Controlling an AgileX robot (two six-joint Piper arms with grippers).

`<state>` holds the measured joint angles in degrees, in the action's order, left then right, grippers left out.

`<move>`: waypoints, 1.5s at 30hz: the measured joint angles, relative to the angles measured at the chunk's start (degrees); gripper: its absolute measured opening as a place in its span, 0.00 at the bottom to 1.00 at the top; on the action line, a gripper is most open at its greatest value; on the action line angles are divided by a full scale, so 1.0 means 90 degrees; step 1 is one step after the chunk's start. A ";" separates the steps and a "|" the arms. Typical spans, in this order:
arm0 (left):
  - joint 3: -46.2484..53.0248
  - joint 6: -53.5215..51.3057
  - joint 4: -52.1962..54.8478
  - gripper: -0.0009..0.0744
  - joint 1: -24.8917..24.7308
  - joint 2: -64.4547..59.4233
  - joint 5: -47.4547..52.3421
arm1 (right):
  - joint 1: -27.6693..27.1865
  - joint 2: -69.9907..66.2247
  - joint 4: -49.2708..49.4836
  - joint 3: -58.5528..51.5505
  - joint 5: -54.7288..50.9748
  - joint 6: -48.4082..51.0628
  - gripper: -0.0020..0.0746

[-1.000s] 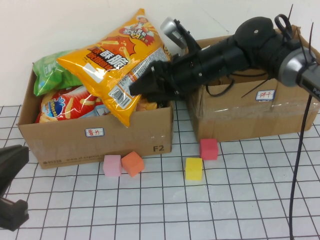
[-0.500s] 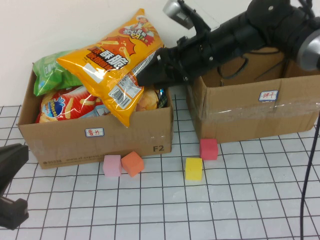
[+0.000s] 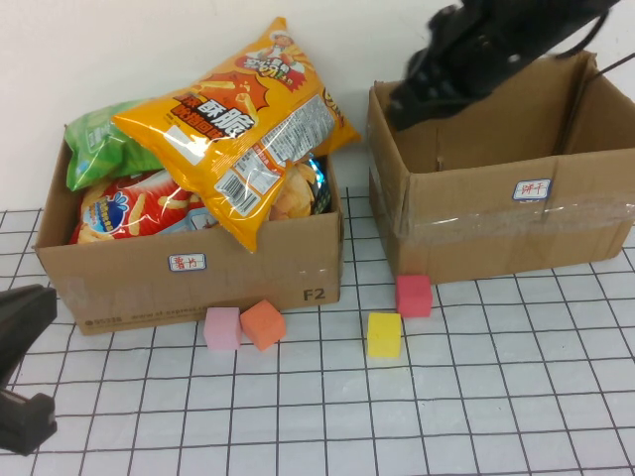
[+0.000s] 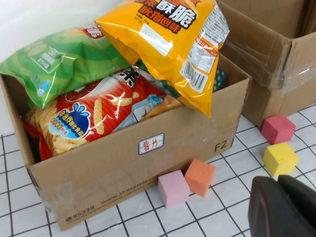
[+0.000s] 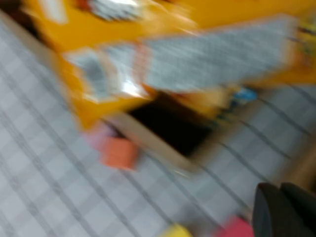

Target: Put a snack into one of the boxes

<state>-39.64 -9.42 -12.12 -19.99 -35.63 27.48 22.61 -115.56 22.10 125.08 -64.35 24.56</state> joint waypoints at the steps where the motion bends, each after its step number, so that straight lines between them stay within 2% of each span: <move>1: 0.0000 0.0000 0.0000 0.01 0.0000 0.0000 0.0000 | -0.0026 0.0106 -0.0582 0.0000 -0.0065 -0.0077 0.04; 9: 0.0000 0.0000 0.0334 0.01 0.0000 0.0000 -0.0040 | -0.0068 0.1013 -0.3538 -0.0578 -0.0146 -0.0715 0.03; 12: 0.0016 0.0000 0.0512 0.01 0.0000 0.0018 -0.0098 | -0.0094 0.1584 -0.4198 -0.1208 -0.0032 -0.0917 0.03; 13: 0.0131 0.0000 0.0594 0.01 0.0000 0.0107 -0.0358 | -0.0108 0.2026 -0.4298 -0.1747 0.0218 -0.1035 0.03; 20: 0.0974 0.0011 0.0675 0.01 0.0000 0.1056 -0.1566 | -0.0108 0.4062 -0.4135 -0.4667 0.1609 -0.1422 0.03; 30: 0.2049 0.0011 0.0880 0.01 0.0000 0.2281 -0.1647 | -0.0108 0.7029 -0.3498 -0.8804 0.3046 -0.1385 0.03; 37: 0.2286 0.0011 0.1203 0.01 0.0000 0.2345 -0.1373 | -0.0108 0.9067 -0.3060 -1.0452 0.3379 -0.1385 0.03; 45: 0.2286 0.0011 0.1241 0.01 0.0000 0.2345 -0.1344 | -0.0108 1.0221 -0.3018 -1.1116 0.3402 -0.1446 0.03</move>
<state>-19.07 -9.32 -0.95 -19.99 -14.52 15.38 21.64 -23.57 -5.07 25.04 -33.73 11.55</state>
